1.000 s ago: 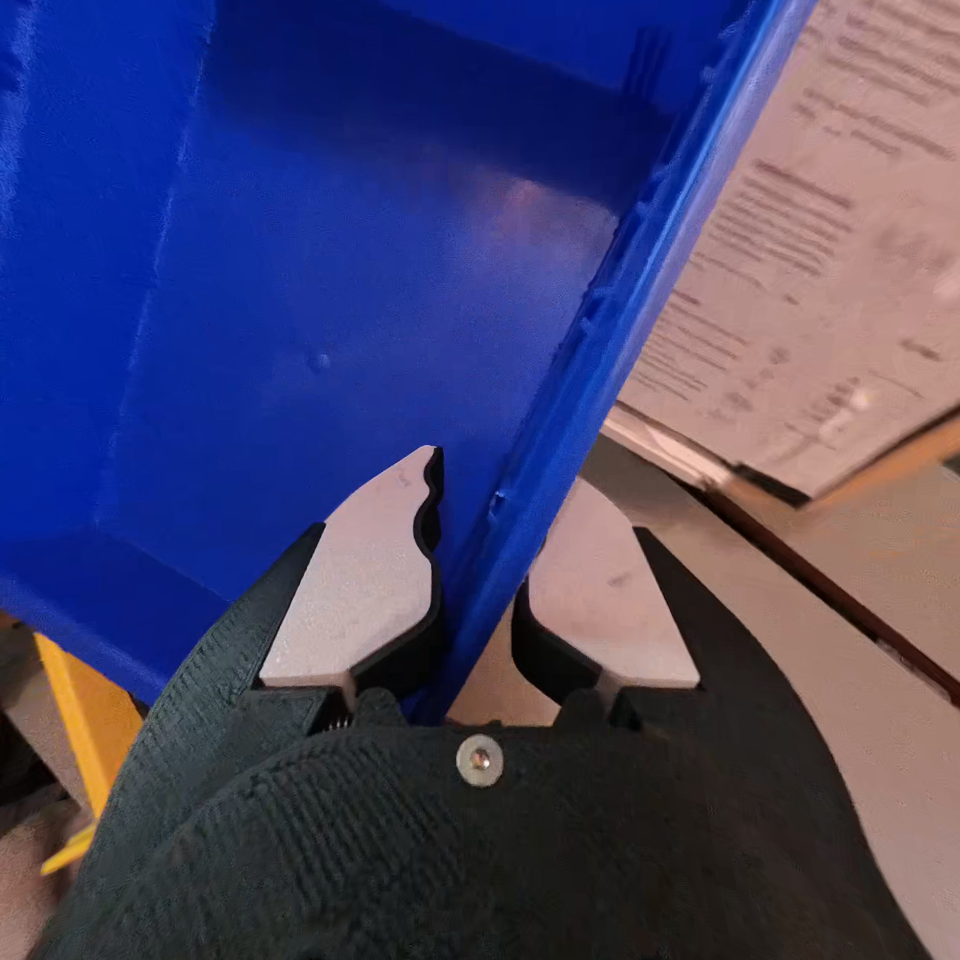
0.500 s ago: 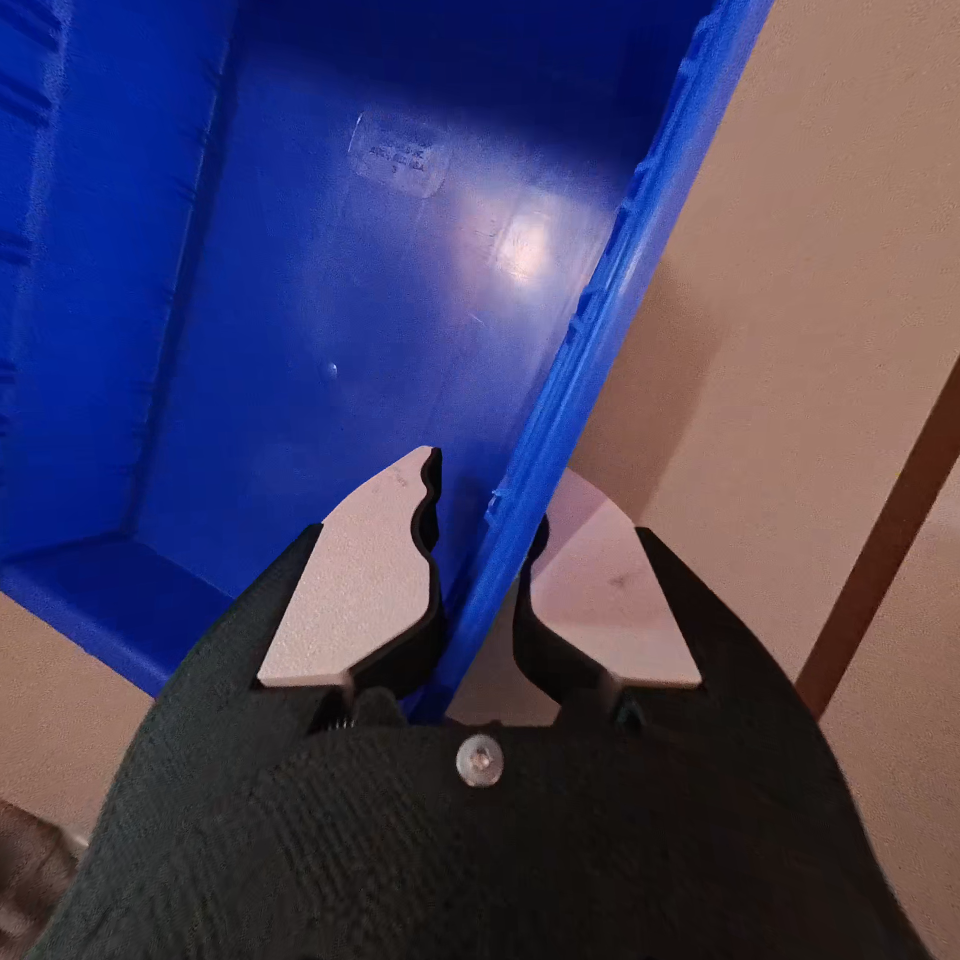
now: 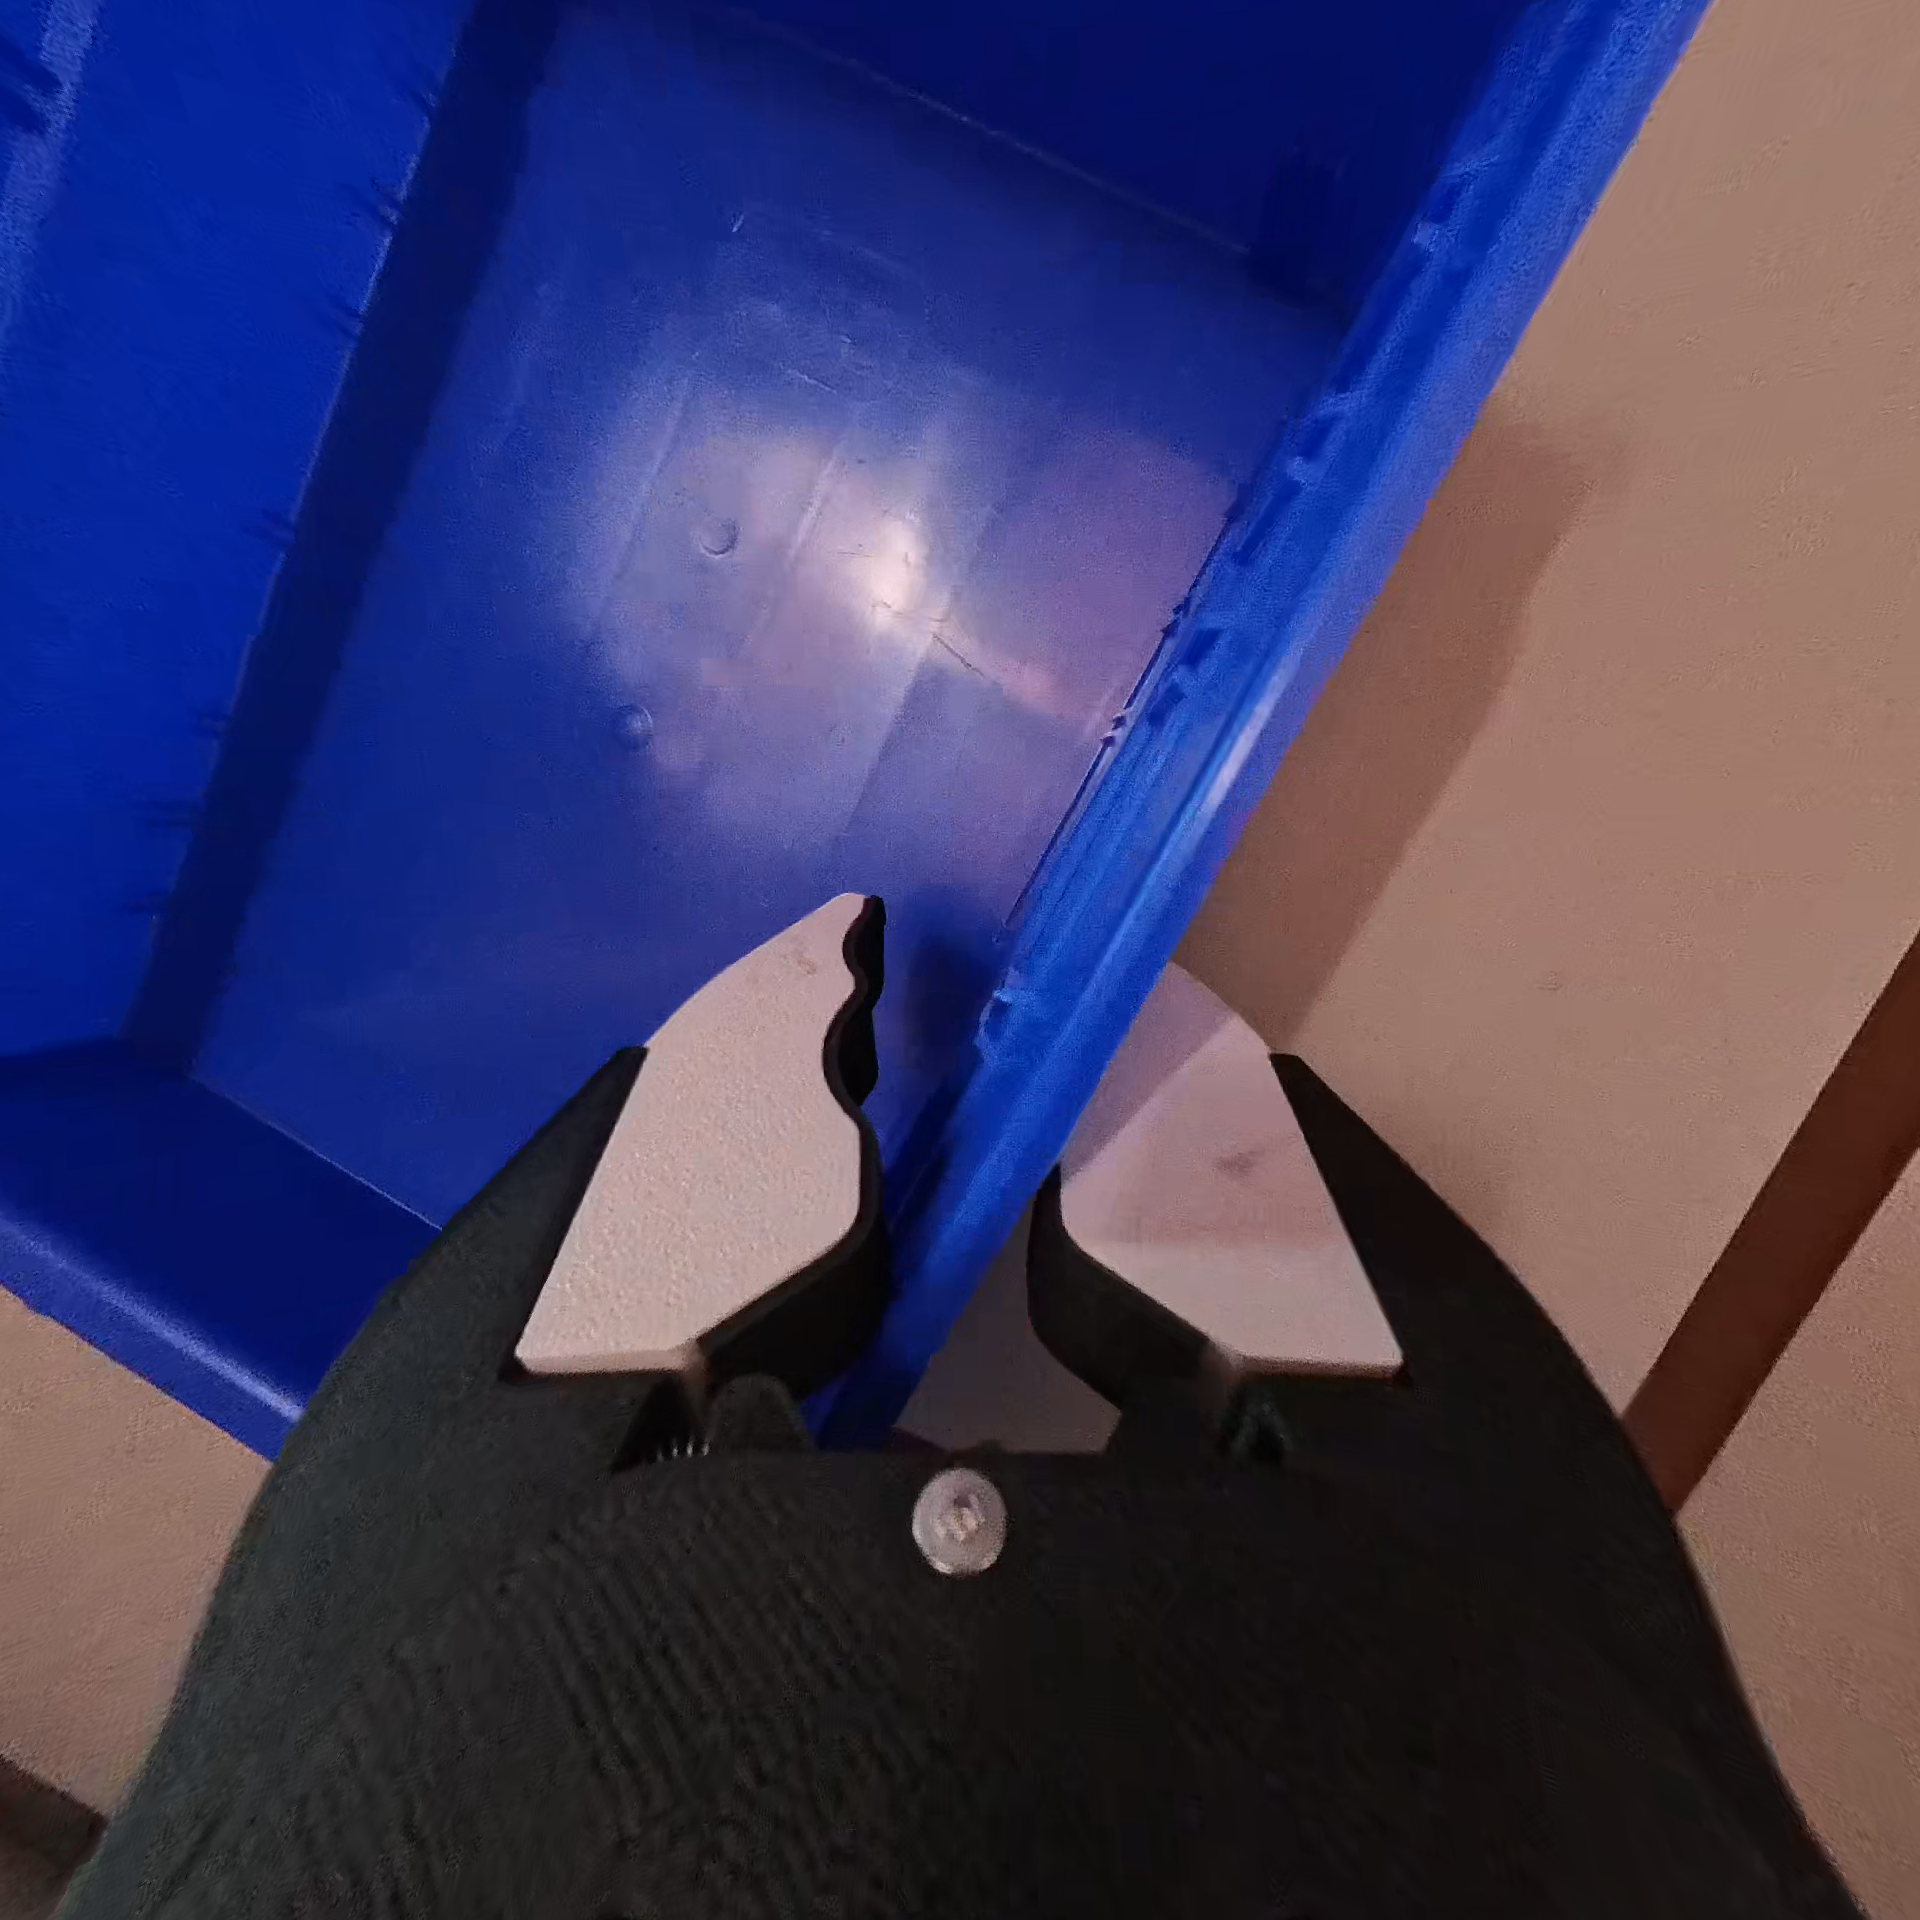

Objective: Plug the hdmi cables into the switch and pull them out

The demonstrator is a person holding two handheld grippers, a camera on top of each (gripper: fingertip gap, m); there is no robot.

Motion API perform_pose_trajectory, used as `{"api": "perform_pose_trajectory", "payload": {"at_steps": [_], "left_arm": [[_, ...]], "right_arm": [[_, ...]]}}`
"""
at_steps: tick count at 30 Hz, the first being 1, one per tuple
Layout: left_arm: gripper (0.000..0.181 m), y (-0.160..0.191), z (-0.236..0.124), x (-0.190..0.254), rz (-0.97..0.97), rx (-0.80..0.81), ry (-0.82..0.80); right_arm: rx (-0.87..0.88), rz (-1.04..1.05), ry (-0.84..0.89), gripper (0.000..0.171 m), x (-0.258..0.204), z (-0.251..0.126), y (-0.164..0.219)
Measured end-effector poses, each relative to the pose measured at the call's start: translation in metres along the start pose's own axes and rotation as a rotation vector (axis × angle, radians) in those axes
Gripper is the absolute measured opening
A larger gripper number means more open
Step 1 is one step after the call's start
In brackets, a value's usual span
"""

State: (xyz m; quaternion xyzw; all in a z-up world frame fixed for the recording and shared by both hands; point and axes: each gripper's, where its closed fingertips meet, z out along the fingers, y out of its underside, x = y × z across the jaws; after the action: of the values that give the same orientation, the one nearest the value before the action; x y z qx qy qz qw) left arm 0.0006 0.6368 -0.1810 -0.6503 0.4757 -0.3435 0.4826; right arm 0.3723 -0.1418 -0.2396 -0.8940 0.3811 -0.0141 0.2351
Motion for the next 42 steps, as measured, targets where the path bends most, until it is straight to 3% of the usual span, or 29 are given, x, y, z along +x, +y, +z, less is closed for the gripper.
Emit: {"api": "perform_pose_trajectory", "payload": {"at_steps": [1,15,17,18,20,21,25,29,32,36,40,42], "left_arm": [[0.003,-0.001,0.003,-0.002,-0.014,0.002,0.004],[0.004,0.001,0.004,-0.002,-0.037,-0.077,0.003],[0.016,0.0,0.003,0.0,-0.008,-0.12,0.029],[0.022,-0.004,0.002,0.001,0.028,-0.134,0.04],[0.034,-0.02,-0.003,0.006,0.123,-0.156,0.074],[0.04,-0.03,-0.005,0.007,0.178,-0.172,0.083],[0.059,-0.073,0.004,0.008,0.307,-0.299,0.068],[0.066,-0.118,0.044,0.018,0.335,-0.381,-0.008],[0.077,-0.109,0.086,0.024,0.327,-0.599,-0.104],[0.078,-0.077,0.132,0.034,0.386,-0.821,-0.236],[0.079,-0.045,0.153,0.032,0.401,-0.982,-0.315],[0.065,-0.037,0.157,0.022,0.447,-1.028,-0.38]], "right_arm": [[0.003,-0.008,0.008,0.028,0.0,0.0,0.0],[0.046,-0.045,0.001,0.031,0.003,0.001,-0.006],[0.043,-0.058,0.02,0.035,0.004,0.0,-0.006],[0.055,-0.08,0.08,0.05,0.01,-0.005,-0.007],[0.124,-0.122,0.314,0.105,0.034,-0.031,-0.016],[0.161,-0.158,0.369,0.107,0.034,-0.048,-0.021],[0.313,-0.278,0.54,0.109,0.007,-0.102,-0.039],[0.487,-0.393,0.517,0.1,-0.068,-0.12,-0.053],[0.641,-0.43,0.488,0.086,-0.12,-0.127,-0.063],[0.768,-0.33,0.37,0.081,-0.167,-0.117,-0.071],[0.732,-0.375,0.383,0.083,-0.189,-0.099,-0.073],[0.729,-0.389,0.39,0.086,-0.191,-0.092,-0.073]]}}
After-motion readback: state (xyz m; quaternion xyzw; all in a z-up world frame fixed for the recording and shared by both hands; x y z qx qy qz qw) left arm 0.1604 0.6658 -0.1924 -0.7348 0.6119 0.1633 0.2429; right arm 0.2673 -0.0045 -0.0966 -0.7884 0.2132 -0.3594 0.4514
